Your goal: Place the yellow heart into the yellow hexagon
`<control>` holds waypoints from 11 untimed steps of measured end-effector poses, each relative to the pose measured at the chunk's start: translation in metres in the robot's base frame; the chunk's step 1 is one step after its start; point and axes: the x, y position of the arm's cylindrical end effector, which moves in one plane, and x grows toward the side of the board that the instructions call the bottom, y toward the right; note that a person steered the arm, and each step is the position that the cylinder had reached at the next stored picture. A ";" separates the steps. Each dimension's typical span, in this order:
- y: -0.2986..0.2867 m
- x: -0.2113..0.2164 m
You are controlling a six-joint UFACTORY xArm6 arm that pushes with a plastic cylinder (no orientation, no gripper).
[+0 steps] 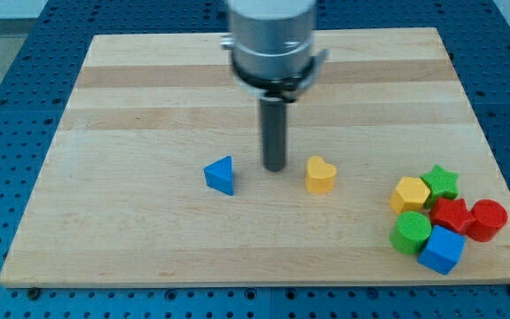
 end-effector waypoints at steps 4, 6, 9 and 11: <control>0.088 0.100; 0.066 0.101; -0.108 0.078; -0.104 0.006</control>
